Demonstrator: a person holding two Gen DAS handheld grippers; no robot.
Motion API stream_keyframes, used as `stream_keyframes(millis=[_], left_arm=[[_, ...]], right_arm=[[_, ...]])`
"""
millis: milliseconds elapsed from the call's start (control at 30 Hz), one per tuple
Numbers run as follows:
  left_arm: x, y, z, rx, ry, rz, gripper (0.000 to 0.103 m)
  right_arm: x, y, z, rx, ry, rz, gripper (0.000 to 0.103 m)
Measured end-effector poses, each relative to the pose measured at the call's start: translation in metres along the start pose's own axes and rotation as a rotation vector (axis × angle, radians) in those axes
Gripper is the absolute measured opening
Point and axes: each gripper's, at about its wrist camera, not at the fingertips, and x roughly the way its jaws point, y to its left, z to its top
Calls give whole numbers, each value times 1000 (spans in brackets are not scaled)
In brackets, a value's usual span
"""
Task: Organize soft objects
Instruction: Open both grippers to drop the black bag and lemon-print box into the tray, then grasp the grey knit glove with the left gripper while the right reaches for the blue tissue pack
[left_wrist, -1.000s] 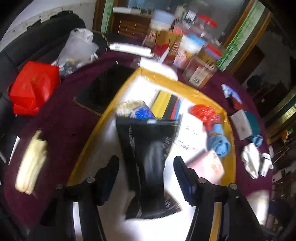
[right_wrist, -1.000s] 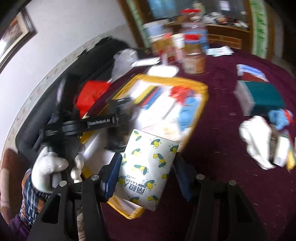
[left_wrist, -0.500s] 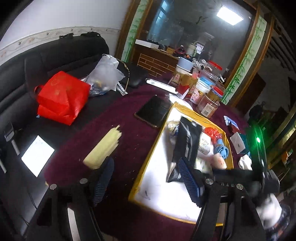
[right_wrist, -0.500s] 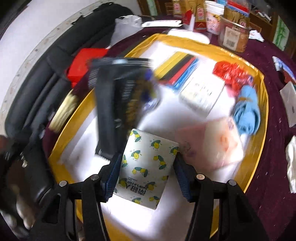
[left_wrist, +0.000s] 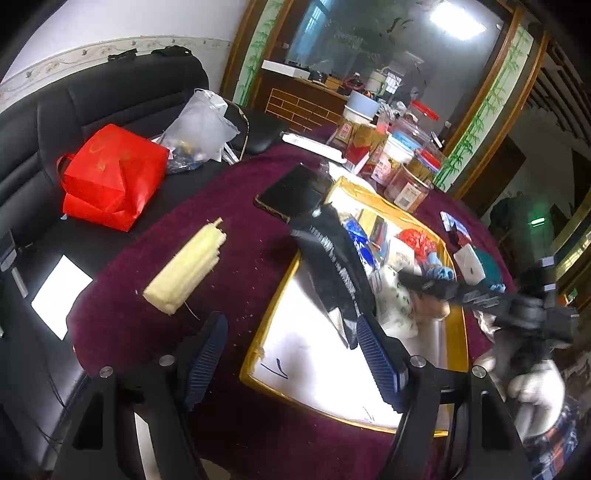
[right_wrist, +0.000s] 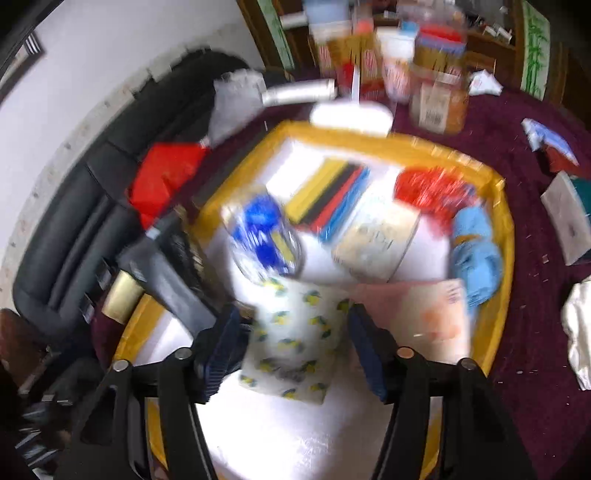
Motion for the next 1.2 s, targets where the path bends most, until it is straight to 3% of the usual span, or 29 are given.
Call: stream_keyframes(millis=[133, 267, 400, 500, 600, 700, 833, 967, 1033, 1200], left_arm=[[5, -9, -4, 21, 22, 8, 76], [22, -28, 0, 78, 68, 13, 76], [60, -46, 19, 133, 154, 58, 76], [90, -58, 34, 175, 207, 122, 66], [119, -67, 46, 179, 262, 164, 65], [148, -86, 53, 232, 273, 233, 64], [166, -108, 63, 282, 258, 258, 58], [165, -108, 74, 259, 240, 250, 60], [153, -105, 75, 225, 243, 209, 62], [92, -100, 64, 207, 178, 111, 67]], right_arm=[[-47, -9, -7, 0, -131, 24, 76], [-92, -39, -27, 29, -232, -20, 77], [-115, -79, -47, 115, -251, -42, 77], [-128, -104, -62, 173, -254, -47, 77], [-140, -125, -76, 224, -268, -50, 77], [-151, -141, -86, 252, -282, -51, 77], [-166, -156, -97, 267, -300, -70, 77], [-179, -170, -107, 291, -322, -95, 77], [-187, -180, -111, 311, -337, -92, 77], [-215, -198, -123, 313, -429, -183, 77]])
